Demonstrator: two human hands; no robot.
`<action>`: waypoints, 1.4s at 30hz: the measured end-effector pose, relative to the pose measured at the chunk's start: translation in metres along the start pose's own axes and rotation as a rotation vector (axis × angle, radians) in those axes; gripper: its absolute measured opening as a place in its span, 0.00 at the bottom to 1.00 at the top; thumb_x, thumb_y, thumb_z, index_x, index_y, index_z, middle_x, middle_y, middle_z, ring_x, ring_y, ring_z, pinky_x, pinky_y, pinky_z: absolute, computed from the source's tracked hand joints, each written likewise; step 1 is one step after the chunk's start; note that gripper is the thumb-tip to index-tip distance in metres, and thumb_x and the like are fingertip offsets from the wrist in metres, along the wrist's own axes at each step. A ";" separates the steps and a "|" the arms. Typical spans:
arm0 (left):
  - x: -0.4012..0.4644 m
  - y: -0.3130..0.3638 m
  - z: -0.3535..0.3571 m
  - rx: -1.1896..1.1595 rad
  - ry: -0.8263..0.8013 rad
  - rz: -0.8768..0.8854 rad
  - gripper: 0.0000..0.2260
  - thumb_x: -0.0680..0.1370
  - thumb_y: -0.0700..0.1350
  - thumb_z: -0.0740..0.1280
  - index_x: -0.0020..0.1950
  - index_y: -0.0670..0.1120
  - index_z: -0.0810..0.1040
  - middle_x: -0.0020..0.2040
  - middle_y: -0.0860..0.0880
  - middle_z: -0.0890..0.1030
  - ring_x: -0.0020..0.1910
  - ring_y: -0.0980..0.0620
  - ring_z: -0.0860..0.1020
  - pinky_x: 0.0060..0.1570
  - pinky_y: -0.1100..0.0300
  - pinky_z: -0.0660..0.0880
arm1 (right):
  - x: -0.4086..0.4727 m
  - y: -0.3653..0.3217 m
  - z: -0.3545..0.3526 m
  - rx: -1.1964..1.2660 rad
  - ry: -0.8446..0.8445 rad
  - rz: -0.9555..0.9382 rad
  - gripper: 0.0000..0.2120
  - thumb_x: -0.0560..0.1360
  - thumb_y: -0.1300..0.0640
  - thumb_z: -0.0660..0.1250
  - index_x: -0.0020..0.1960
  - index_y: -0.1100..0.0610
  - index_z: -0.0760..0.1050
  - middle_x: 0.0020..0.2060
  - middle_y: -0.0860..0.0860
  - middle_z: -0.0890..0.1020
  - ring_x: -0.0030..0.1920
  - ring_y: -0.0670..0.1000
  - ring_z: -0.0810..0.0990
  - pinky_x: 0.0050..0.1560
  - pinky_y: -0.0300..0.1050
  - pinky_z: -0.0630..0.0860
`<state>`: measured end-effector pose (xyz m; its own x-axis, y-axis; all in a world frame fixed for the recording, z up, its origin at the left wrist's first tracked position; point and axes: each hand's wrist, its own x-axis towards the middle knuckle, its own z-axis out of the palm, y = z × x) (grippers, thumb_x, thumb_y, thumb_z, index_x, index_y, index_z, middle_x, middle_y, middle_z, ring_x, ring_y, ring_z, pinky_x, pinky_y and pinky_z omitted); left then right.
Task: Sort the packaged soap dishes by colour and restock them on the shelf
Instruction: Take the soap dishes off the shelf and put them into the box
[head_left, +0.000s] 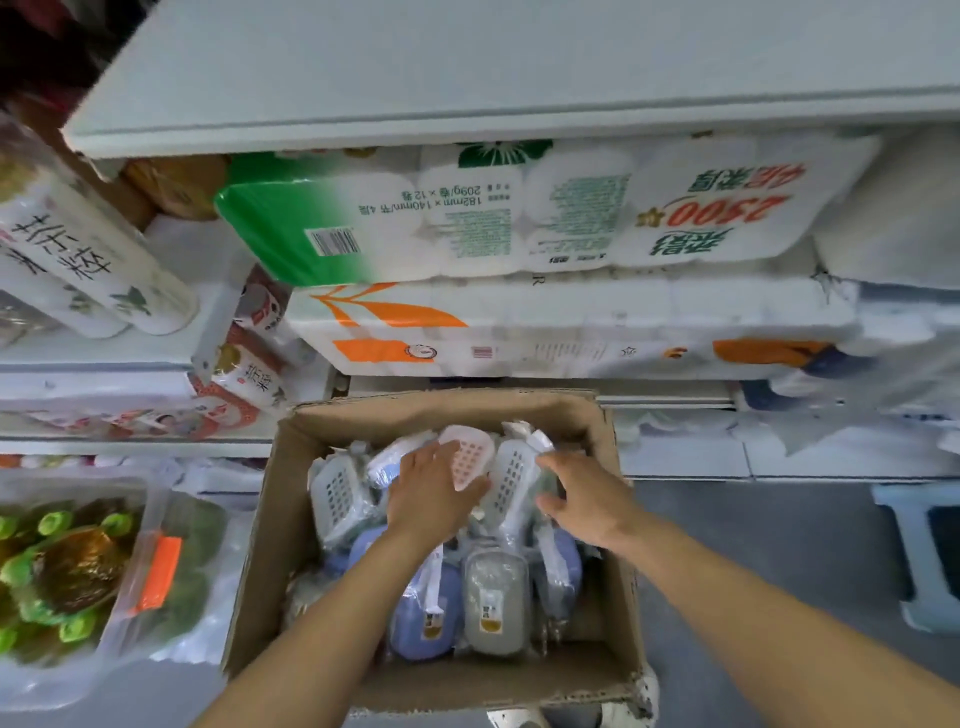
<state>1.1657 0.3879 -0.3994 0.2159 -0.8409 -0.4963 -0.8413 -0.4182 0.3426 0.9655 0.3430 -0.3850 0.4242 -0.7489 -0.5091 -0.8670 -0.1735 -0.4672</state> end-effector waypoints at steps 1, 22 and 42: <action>-0.009 0.011 -0.009 -0.037 0.033 0.023 0.30 0.78 0.61 0.63 0.77 0.51 0.62 0.77 0.50 0.62 0.75 0.48 0.59 0.71 0.52 0.61 | -0.009 0.000 -0.013 -0.007 0.038 -0.005 0.24 0.80 0.48 0.61 0.74 0.48 0.63 0.70 0.47 0.70 0.68 0.50 0.70 0.64 0.48 0.71; -0.200 0.506 -0.018 -0.014 0.609 0.901 0.29 0.75 0.65 0.56 0.69 0.49 0.72 0.63 0.51 0.77 0.61 0.49 0.74 0.58 0.54 0.70 | -0.369 0.292 -0.312 -0.134 1.113 0.068 0.22 0.78 0.48 0.66 0.70 0.52 0.69 0.64 0.49 0.75 0.64 0.52 0.72 0.58 0.48 0.71; -0.179 0.941 0.083 -0.046 0.481 1.184 0.29 0.77 0.59 0.66 0.75 0.51 0.64 0.70 0.50 0.69 0.67 0.50 0.68 0.63 0.57 0.65 | -0.475 0.629 -0.533 -0.119 1.096 0.192 0.26 0.78 0.46 0.64 0.73 0.48 0.62 0.69 0.46 0.68 0.69 0.51 0.66 0.62 0.53 0.72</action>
<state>0.2940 0.1732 -0.0548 -0.4850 -0.7417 0.4634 -0.6264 0.6644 0.4077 0.0793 0.2482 -0.0516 -0.1282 -0.9185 0.3740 -0.9376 -0.0106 -0.3475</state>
